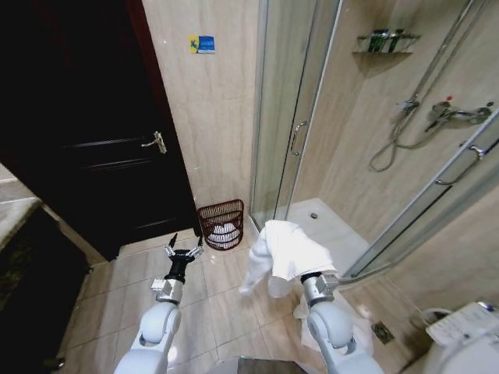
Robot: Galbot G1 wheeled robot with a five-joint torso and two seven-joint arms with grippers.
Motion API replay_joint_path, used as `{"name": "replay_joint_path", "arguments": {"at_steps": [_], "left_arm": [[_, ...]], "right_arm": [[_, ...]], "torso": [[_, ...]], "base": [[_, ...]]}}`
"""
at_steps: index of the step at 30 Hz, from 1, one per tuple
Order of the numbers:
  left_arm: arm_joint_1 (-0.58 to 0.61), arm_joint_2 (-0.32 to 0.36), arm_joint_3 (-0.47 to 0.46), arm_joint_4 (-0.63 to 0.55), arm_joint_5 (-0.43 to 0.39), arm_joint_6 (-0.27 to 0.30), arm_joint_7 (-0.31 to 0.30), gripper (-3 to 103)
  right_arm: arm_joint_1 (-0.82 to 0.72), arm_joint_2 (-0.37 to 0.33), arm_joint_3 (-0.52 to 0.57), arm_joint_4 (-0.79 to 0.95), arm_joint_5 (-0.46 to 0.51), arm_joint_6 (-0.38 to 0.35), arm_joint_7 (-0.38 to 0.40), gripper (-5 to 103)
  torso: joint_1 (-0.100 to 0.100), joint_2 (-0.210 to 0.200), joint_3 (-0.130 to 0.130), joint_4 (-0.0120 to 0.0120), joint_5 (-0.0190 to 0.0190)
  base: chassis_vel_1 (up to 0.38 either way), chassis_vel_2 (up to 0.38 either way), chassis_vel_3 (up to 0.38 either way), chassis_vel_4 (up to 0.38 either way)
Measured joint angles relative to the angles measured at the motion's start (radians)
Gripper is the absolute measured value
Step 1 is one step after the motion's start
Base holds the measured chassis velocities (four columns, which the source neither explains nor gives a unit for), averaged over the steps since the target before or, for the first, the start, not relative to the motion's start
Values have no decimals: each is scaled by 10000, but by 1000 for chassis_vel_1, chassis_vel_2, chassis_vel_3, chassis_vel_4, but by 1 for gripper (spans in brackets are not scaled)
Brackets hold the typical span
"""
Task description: Discard the used towel into the hamper.
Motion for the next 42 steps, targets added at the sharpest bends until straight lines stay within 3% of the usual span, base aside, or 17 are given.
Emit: {"name": "replay_joint_path", "arguments": {"at_steps": [12,17,42], "left_arm": [[-37,2,-37,98,15,-30,-22,100],[-47,-23,12,211,-18,-326,-102,100],[81,-64,53,209,97,-584,-96,100]], "right_arm": [[100,-4,64,-47,3,166,114,7],[94,-14,90,-48,-9,232,126,7],[105,-30,134,-202,-183,437,-549,7]], "torso": [[-1,0,0,3,-2],[-1,0,0,4,0],[-3,0,0,2,-1]], "base": [[108,100,77,85],[113,124,126,115],[3,29,30,4]]}}
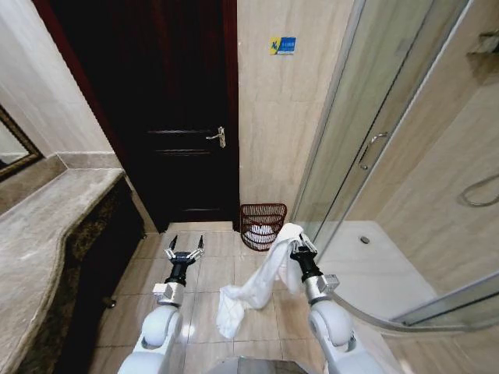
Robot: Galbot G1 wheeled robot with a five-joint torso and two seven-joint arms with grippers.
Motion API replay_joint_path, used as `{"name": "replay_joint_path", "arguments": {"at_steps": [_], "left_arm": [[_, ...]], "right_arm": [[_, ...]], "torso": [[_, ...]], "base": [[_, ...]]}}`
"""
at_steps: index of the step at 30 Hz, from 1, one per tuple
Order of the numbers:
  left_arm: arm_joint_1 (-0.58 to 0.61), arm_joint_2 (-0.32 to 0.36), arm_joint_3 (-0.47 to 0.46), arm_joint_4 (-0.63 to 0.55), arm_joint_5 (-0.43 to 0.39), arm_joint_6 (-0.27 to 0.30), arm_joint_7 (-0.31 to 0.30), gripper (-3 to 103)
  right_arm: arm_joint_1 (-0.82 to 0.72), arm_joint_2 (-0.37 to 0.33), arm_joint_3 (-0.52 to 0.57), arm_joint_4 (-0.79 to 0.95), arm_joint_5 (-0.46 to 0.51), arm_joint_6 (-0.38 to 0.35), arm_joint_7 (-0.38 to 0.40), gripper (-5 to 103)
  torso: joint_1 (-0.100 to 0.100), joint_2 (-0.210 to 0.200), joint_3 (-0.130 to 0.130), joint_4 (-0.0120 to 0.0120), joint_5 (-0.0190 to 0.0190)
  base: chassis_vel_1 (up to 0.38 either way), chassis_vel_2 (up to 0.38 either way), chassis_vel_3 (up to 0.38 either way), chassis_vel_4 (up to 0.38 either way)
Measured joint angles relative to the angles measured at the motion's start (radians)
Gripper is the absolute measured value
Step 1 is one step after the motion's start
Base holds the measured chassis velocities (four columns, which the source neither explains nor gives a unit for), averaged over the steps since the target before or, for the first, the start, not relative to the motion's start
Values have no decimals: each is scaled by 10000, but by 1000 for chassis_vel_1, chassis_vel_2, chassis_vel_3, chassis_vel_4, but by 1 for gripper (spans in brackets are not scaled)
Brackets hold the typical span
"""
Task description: Discard the used towel into the hamper.
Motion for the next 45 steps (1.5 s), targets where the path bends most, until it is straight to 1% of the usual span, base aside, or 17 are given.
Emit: {"name": "replay_joint_path", "arguments": {"at_steps": [17,28,32,33,35,36,38,39,43,44,45], "left_arm": [[-141,18,42,54,11,5,87,100],[-232,-28,56,130,64,36,94,100],[-252,-62,48,159,159,61,94,100],[-254,-70,47,165,189,67,94,100],[-259,-117,56,199,314,82,99,100],[-259,-117,56,199,314,82,99,100],[-276,-196,97,227,438,99,103,100],[-276,-196,97,227,438,99,103,100],[-341,-326,129,284,618,155,106,100],[-341,-326,129,284,618,155,106,100],[-350,-338,126,286,640,170,105,100]], "right_arm": [[124,-55,-19,-79,12,11,-22,7],[283,33,-92,-211,130,-10,182,7],[642,-53,-129,-161,428,-219,390,7],[802,-145,-136,-100,578,-307,456,7],[1545,-712,-154,112,1217,-637,695,7],[1545,-712,-154,112,1217,-637,695,7],[2377,-1401,-149,258,1943,-960,907,7],[2377,-1401,-149,258,1943,-960,907,7],[3908,-2572,-262,578,3572,-1490,1363,7],[3908,-2572,-262,578,3572,-1490,1363,7],[4115,-2716,-308,616,3780,-1563,1398,7]], "torso": [[3,0,0,2,0],[6,-3,2,0,1],[-4,-1,0,-1,2],[-4,-1,0,0,1],[-5,0,-1,2,1],[-5,0,-1,2,1],[-1,0,1,2,3],[-1,0,1,2,3],[4,-1,1,1,2],[4,-1,1,1,2],[4,-1,2,0,2]], "base": [[-90,89,87,-84],[-72,66,67,-63],[0,0,0,0],[0,0,0,0],[0,0,0,0],[0,0,0,0],[0,0,0,0],[0,0,0,0],[0,0,0,0],[0,0,0,0],[0,0,0,0]]}}
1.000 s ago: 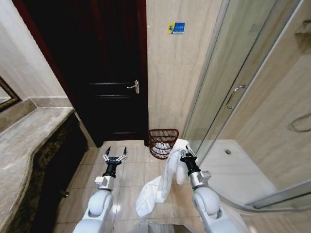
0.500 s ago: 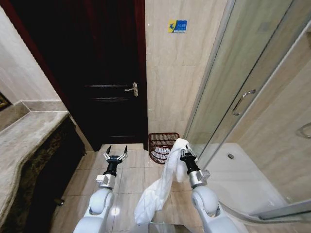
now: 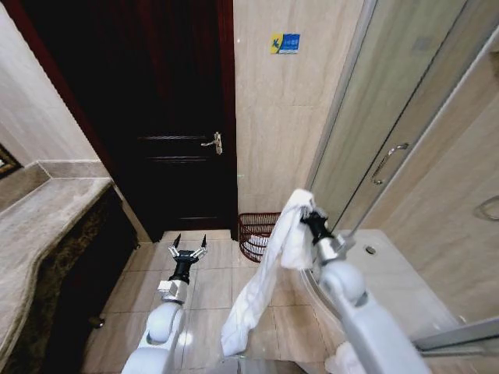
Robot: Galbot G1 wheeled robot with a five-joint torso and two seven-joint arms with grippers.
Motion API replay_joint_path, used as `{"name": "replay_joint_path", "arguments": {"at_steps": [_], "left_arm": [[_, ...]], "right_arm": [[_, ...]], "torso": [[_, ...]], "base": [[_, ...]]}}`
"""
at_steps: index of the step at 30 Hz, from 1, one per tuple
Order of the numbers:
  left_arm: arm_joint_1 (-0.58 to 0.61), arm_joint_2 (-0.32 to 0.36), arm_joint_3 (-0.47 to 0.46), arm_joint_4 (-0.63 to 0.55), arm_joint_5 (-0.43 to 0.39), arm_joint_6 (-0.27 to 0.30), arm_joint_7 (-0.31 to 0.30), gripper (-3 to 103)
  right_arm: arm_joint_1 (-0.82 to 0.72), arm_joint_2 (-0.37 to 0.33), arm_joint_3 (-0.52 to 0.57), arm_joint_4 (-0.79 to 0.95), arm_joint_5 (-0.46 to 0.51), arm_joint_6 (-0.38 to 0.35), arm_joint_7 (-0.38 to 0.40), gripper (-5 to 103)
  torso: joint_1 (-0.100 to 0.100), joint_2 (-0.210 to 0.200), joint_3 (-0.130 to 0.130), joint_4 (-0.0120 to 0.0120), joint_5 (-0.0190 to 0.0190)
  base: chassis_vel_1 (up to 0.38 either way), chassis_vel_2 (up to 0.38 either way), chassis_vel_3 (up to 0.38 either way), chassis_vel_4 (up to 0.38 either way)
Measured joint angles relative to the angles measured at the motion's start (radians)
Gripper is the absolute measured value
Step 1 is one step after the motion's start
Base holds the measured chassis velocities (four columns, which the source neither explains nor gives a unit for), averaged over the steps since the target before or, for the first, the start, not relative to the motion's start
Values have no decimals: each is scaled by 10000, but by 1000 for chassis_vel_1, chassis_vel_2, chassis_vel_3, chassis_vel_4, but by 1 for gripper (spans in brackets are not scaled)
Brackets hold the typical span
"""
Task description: Discard the used towel into the hamper.
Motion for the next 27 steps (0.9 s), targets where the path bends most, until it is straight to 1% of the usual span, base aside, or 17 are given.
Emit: {"name": "replay_joint_path", "arguments": {"at_steps": [2,3,6,7,11,12,14,15,16,18,19,20,22,23,25,27], "left_arm": [[-6,-10,-36,-2,57,47,-5,100],[-6,-10,-36,-2,57,47,-5,100],[22,-89,-144,-210,78,250,-85,100],[22,-89,-144,-210,78,250,-85,100],[27,-128,-141,-540,105,564,-268,100],[27,-128,-141,-540,105,564,-268,100],[4,-169,-77,-684,158,703,-390,100],[4,-169,-77,-684,158,703,-390,100],[-35,-301,-19,-773,258,738,-591,100],[-40,-412,-20,-813,318,766,-634,100],[-27,-868,-41,-978,490,884,-685,100],[34,-965,-30,-1096,538,932,-723,100],[103,-945,-83,-1155,664,904,-688,100],[103,-945,-83,-1155,664,904,-688,100],[228,-860,-194,-1222,674,863,-690,100],[363,-763,-299,-1305,669,841,-697,100]], "right_arm": [[506,-280,-128,85,450,-175,61,7],[506,-280,-128,85,450,-175,61,7],[1461,-534,-249,185,1203,-498,379,7],[1461,-534,-249,185,1203,-498,379,7],[2454,-890,-250,337,2107,-824,885,7],[2454,-890,-250,337,2107,-824,885,7],[2940,-1094,-224,453,2599,-997,1121,7],[2940,-1094,-224,453,2599,-997,1121,7],[3292,-1245,-167,514,3029,-1108,1233,7],[3412,-1301,-158,514,3170,-1151,1273,7],[3842,-1532,-151,448,3566,-1223,1381,7],[4405,-1820,-171,277,4072,-1319,1425,7],[5081,-2008,-280,64,4519,-1457,1483,7],[5081,-2008,-280,64,4519,-1457,1483,7],[5959,-2117,-369,-304,4864,-1677,1442,7],[6550,-2155,-428,-565,4984,-1814,1301,7]], "torso": [[-1,0,0,-1,0],[-1,0,0,-1,0],[-2,0,0,2,1],[-2,0,0,2,1],[-2,0,0,1,0],[-2,0,0,1,0],[-1,0,0,1,-2],[-1,0,0,1,-2],[-2,0,-1,-1,0],[-3,0,-1,-2,5],[-3,0,-1,1,-5],[-4,0,-1,-2,3],[-3,0,-1,-1,-1],[-3,0,-1,-1,-1],[-3,0,-1,0,-1],[-2,0,-1,3,-2]], "base": [[0,0,0,0],[0,0,0,0],[0,0,0,0],[0,0,0,0],[0,0,0,0],[0,0,0,0],[0,0,0,0],[0,0,0,0],[0,0,0,0],[0,0,0,0],[0,0,0,0],[0,0,0,0],[0,0,0,0],[0,0,0,0],[0,0,0,0],[0,0,0,0]]}}
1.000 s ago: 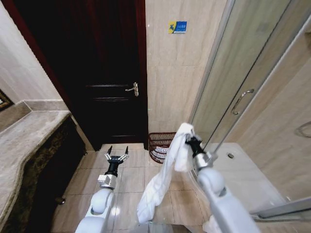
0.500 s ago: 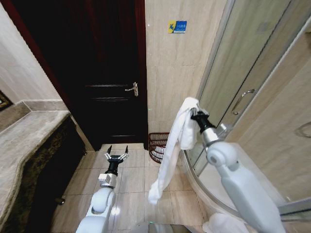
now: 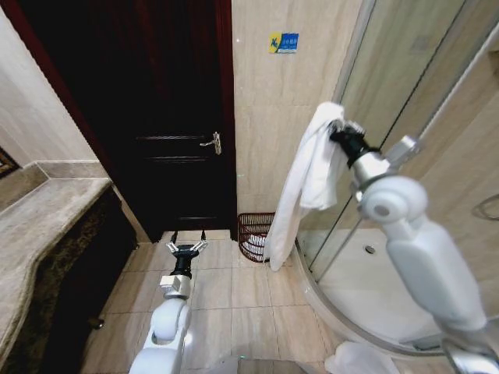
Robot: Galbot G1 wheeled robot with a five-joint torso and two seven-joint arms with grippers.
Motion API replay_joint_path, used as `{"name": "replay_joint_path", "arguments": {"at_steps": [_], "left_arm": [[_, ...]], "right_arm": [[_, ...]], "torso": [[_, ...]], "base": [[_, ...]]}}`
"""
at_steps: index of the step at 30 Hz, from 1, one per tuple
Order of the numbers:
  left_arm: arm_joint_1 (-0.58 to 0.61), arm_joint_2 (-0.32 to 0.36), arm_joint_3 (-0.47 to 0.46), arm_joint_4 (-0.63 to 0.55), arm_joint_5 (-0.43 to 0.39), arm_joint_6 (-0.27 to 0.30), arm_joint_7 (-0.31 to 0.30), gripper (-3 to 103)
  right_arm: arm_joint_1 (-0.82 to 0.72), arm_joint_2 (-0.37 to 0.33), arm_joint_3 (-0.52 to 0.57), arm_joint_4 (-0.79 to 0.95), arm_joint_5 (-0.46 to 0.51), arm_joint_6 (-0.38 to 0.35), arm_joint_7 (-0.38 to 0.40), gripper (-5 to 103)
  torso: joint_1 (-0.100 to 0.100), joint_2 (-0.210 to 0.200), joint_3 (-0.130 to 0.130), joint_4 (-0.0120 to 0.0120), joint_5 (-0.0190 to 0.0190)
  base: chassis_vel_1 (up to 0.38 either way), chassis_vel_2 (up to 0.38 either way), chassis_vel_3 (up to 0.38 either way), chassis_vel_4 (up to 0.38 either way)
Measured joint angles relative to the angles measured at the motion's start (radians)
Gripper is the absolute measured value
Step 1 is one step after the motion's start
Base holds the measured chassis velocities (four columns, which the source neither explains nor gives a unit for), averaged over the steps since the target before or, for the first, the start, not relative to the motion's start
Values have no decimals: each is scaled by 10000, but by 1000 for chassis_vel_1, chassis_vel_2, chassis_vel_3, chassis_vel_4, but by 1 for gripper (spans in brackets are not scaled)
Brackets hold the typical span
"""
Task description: Discard the used towel into the hamper.
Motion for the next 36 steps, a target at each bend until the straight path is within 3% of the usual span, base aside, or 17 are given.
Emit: {"name": "replay_joint_path", "arguments": {"at_steps": [6,14,22,36], "left_arm": [[402,78,-135,-259,-137,-10,-63,100],[789,134,-237,-545,-245,-47,-79,100],[982,288,-412,-759,-356,-48,-78,100],[1280,462,-602,-994,-441,-35,-44,100]], "right_arm": [[1175,-83,-107,-686,128,-294,-690,7],[2624,-147,-572,-1389,378,-468,-1043,7],[2842,268,-988,-1372,232,-465,-802,7],[2910,259,-917,-1226,213,-431,-859,7]], "torso": [[0,0,0,-2,4],[-1,2,-1,-3,-2],[-2,2,-1,-1,-2],[0,2,-1,-2,1]], "base": [[0,0,0,0],[0,0,0,0],[0,0,0,0],[-65,72,70,-66]]}}
